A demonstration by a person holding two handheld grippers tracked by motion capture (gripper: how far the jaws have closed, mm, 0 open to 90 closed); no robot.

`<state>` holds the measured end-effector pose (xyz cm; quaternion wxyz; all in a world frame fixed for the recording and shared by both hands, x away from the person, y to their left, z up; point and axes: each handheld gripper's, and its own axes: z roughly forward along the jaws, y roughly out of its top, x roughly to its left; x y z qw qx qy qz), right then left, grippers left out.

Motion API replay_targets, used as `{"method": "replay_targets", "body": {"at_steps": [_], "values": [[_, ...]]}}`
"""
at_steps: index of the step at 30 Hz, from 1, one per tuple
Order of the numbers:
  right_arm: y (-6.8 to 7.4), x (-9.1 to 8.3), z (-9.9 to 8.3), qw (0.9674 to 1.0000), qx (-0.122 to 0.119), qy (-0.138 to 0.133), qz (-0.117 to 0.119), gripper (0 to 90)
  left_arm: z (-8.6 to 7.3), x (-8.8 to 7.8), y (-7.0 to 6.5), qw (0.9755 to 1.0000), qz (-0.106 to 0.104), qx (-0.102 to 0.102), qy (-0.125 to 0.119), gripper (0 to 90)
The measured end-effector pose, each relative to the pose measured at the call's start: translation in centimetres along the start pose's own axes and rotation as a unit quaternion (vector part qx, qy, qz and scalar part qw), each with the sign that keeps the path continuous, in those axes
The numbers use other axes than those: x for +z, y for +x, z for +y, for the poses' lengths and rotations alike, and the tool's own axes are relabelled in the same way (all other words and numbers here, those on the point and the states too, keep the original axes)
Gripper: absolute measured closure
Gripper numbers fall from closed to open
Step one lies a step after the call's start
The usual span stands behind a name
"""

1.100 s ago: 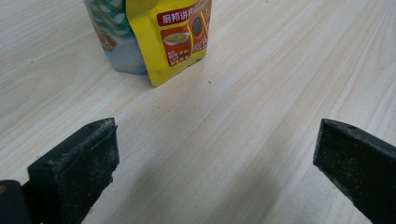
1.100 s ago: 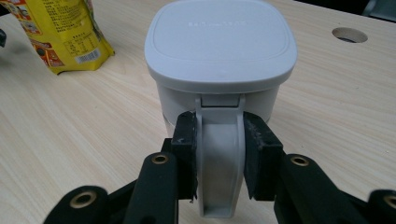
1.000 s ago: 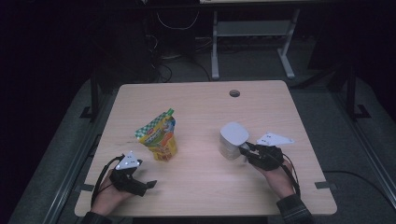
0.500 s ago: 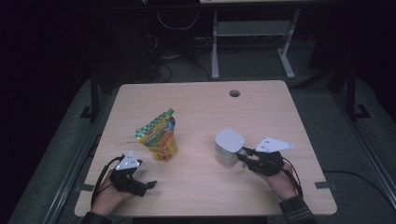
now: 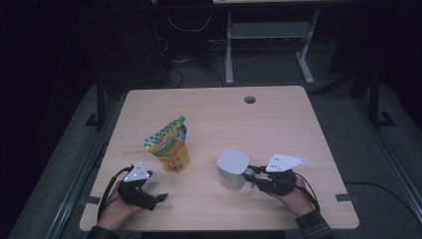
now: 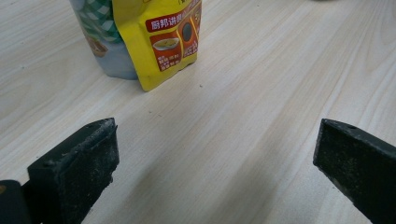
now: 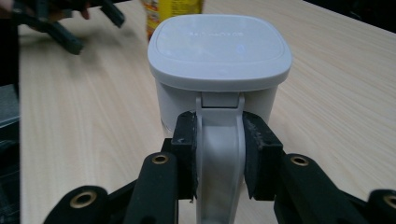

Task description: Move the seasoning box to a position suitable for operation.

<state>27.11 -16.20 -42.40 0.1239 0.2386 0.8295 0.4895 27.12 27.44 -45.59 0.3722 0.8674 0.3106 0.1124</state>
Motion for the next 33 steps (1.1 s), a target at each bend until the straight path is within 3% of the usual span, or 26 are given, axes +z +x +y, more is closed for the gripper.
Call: {"method": "replay_targets", "body": {"at_steps": [12, 22, 27, 33], "values": [[1.4, 0.6, 0.0, 0.9969, -0.035, -0.003, 0.07, 68.4, 0.0, 0.1, -0.2, 1.0, -0.005, 0.003, 0.001, 0.0], [1.2, 0.5, -0.3, 0.9966, -0.036, 0.003, 0.074, 67.2, 0.1, 0.2, -0.3, 1.0, -0.008, 0.002, 0.001, 0.0], [1.2, 0.1, -0.3, 0.9969, -0.027, -0.002, 0.073, 56.1, 0.0, 0.1, -0.3, 1.0, -0.009, 0.001, 0.002, 0.0], [1.2, -1.3, -0.5, 0.9981, -0.007, -0.007, 0.061, 49.5, 0.1, -0.1, -0.2, 1.0, -0.006, 0.001, -0.003, 0.0]]}}
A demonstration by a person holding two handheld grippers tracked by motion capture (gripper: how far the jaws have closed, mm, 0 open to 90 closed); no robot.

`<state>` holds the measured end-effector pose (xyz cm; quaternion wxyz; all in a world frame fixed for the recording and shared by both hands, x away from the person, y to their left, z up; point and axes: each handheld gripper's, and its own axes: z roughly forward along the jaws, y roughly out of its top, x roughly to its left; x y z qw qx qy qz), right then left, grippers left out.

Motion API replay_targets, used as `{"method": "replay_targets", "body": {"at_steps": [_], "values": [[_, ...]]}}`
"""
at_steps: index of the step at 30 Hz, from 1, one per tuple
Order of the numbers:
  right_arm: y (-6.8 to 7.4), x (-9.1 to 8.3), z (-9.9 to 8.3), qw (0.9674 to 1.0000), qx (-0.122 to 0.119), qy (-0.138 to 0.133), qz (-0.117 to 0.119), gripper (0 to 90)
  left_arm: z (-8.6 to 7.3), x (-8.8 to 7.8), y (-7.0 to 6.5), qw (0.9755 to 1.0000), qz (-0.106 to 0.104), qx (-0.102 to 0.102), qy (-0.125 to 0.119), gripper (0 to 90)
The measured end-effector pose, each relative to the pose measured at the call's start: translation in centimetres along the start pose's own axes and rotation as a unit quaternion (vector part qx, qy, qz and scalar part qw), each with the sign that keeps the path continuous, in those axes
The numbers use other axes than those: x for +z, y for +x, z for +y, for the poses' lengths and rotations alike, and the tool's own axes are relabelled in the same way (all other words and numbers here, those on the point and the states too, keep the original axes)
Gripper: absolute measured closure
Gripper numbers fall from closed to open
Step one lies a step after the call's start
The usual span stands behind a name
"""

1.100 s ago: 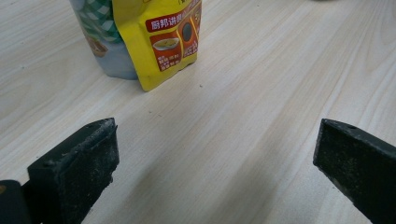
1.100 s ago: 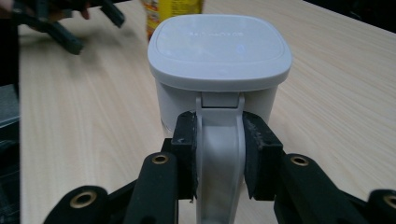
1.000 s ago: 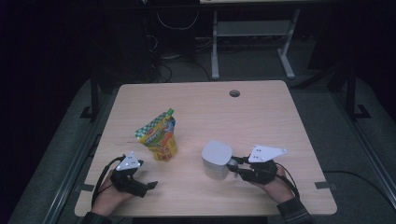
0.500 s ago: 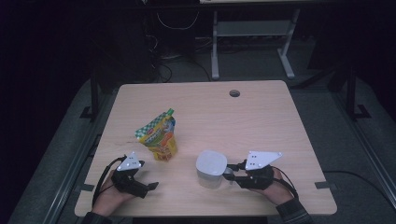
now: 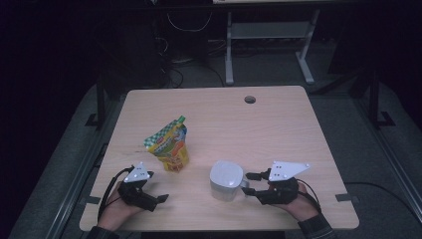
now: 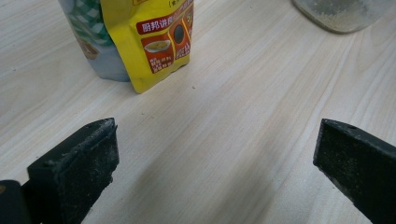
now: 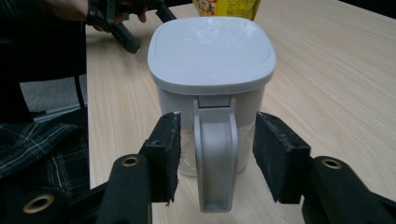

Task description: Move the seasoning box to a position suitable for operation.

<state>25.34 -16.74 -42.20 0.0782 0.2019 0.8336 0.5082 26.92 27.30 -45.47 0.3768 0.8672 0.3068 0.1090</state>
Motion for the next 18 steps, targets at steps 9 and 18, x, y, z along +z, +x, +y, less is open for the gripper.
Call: {"method": "replay_targets", "body": {"at_steps": [9, 18], "values": [[0.4, -1.4, -1.0, 0.9997, 0.023, 0.007, -0.01, 56.4, 0.0, -0.1, 0.0, 1.0, 0.001, -0.004, 0.001, 0.0], [1.8, -1.8, -2.2, 0.9991, 0.028, 0.032, -0.003, 85.3, 0.1, 0.2, -0.2, 1.0, -0.004, -0.005, 0.004, 0.0]]}}
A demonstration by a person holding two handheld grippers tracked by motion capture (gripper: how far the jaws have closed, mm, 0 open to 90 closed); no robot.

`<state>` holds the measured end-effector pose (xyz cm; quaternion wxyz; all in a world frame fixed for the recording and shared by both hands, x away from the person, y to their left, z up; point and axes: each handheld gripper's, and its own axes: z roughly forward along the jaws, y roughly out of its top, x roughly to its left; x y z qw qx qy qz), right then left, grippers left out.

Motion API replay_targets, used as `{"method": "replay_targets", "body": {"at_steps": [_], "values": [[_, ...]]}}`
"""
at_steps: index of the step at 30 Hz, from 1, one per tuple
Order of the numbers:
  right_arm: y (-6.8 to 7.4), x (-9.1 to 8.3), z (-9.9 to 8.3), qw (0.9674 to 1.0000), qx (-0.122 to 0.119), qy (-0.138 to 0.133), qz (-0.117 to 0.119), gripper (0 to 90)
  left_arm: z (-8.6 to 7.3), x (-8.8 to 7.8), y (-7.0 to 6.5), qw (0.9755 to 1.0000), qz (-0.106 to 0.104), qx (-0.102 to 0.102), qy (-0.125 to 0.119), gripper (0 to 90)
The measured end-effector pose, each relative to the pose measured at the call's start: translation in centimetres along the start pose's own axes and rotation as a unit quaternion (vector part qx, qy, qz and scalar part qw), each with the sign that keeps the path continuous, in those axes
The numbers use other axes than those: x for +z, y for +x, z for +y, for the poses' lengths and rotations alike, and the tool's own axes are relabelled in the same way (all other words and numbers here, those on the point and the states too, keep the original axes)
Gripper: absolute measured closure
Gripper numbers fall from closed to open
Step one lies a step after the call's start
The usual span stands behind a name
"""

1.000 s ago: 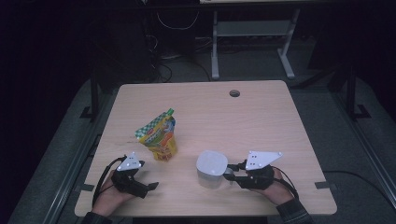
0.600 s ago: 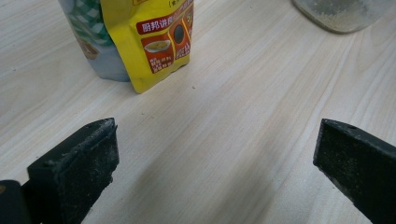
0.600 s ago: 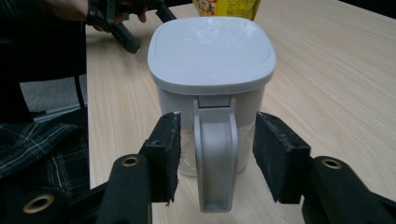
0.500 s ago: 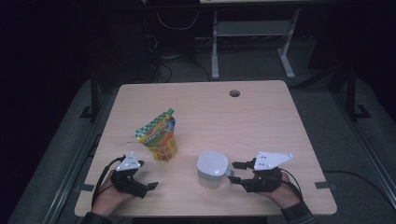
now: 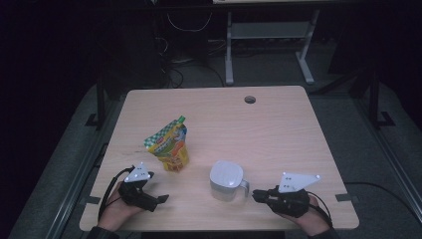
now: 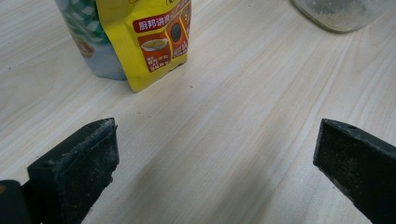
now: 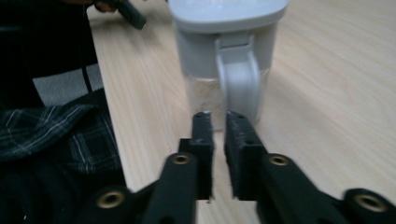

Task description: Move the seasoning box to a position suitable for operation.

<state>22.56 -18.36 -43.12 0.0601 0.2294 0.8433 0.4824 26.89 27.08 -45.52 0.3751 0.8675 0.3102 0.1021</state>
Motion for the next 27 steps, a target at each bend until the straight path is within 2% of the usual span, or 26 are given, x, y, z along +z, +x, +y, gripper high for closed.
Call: {"method": "replay_targets", "body": {"at_steps": [2, 4, 9, 12, 19, 24, 27], "values": [[0.1, 0.2, 0.0, 1.0, -0.003, 0.002, 0.001, 87.6, 0.0, 0.0, 0.0, 1.0, 0.0, 0.004, 0.003, 0.0], [0.3, 0.7, 0.0, 0.9999, -0.008, 0.004, 0.005, 89.5, 0.0, 0.1, -0.1, 1.0, -0.001, -0.001, -0.001, 0.0], [0.7, 1.8, 0.1, 0.9997, -0.02, 0.016, 0.004, 89.6, 0.0, 0.1, 0.0, 1.0, -0.003, 0.004, 0.003, 0.0], [0.5, 2.2, 0.1, 0.9996, -0.017, 0.02, 0.006, 89.6, 0.1, 0.2, -0.1, 1.0, -0.006, 0.006, 0.003, 0.0], [-0.1, 2.8, 0.1, 0.9997, -0.011, 0.02, -0.001, 89.6, 0.1, 0.2, -0.1, 0.9999, -0.011, 0.004, 0.003, 0.0], [-0.7, 2.9, 0.4, 0.9995, -0.013, 0.023, -0.015, 89.6, 0.1, 0.2, -0.2, 0.9999, -0.013, -0.002, -0.003, 0.0], [-1.2, 2.9, 0.4, 0.9995, -0.013, 0.021, -0.021, 89.6, 0.1, 0.2, -0.2, 0.9999, -0.014, 0.003, -0.001, 0.0]]}}
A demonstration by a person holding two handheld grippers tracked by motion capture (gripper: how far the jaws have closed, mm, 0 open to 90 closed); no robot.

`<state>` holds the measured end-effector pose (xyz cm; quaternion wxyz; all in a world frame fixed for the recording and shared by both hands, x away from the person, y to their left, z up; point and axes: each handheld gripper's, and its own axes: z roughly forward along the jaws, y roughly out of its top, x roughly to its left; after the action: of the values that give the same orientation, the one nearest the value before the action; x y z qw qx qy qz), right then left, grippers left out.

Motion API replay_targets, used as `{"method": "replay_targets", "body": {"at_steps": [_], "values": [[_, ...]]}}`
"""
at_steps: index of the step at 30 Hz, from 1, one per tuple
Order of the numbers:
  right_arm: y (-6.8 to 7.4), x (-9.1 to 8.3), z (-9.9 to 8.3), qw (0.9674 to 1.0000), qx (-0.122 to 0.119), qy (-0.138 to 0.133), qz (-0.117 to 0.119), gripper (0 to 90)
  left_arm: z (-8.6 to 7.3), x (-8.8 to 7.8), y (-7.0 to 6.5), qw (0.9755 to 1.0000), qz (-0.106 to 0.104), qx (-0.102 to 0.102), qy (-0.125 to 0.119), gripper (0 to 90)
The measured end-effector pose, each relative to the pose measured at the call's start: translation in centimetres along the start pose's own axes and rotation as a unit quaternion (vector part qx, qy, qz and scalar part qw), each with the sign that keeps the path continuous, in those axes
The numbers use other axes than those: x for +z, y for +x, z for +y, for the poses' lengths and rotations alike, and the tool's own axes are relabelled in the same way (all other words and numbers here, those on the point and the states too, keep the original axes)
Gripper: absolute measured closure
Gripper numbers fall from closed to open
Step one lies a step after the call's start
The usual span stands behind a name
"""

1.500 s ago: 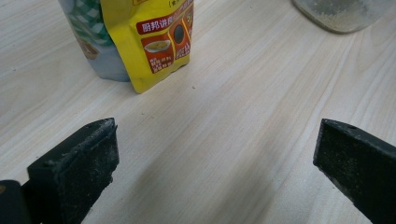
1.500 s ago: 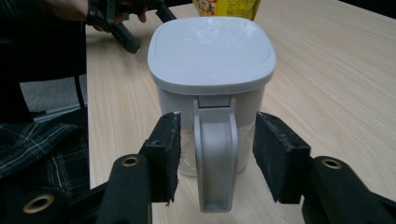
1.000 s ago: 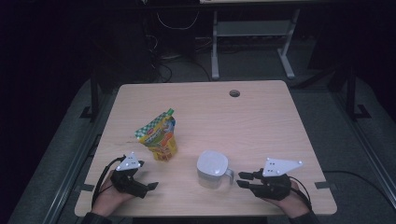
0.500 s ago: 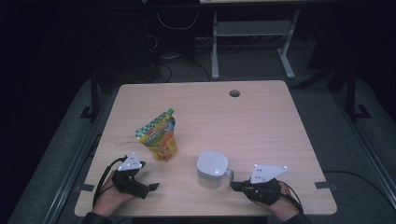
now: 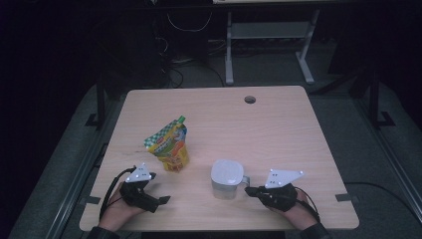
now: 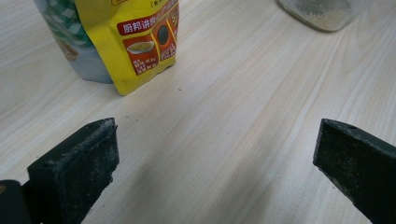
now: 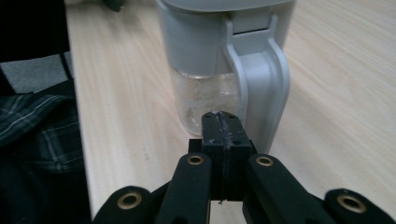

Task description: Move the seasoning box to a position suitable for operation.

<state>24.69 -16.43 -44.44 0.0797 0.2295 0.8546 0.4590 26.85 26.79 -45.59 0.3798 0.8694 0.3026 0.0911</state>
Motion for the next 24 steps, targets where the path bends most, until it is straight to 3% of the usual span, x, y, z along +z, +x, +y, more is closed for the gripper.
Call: {"method": "replay_targets", "body": {"at_steps": [8, 9, 17, 24], "values": [[-1.8, 0.4, 0.3, 0.9995, 0.016, -0.007, -0.028, 89.7, 0.0, 0.1, -0.2, 1.0, -0.002, -0.002, -0.007, 0.0], [-2.1, 0.4, 0.3, 0.9993, 0.015, -0.01, -0.034, 89.7, 0.0, 0.0, -0.3, 1.0, 0.003, 0.005, -0.005, 0.0], [-3.7, 0.7, 0.4, 0.9983, 0.036, -0.026, -0.037, 89.7, 0.0, 0.0, -0.5, 0.9999, 0.006, 0.0, -0.015, 0.0], [-3.6, 0.3, 0.3, 0.9983, 0.035, -0.03, -0.036, 89.7, 0.0, -0.1, -0.6, 0.9998, 0.005, -0.006, -0.016, 0.0]]}}
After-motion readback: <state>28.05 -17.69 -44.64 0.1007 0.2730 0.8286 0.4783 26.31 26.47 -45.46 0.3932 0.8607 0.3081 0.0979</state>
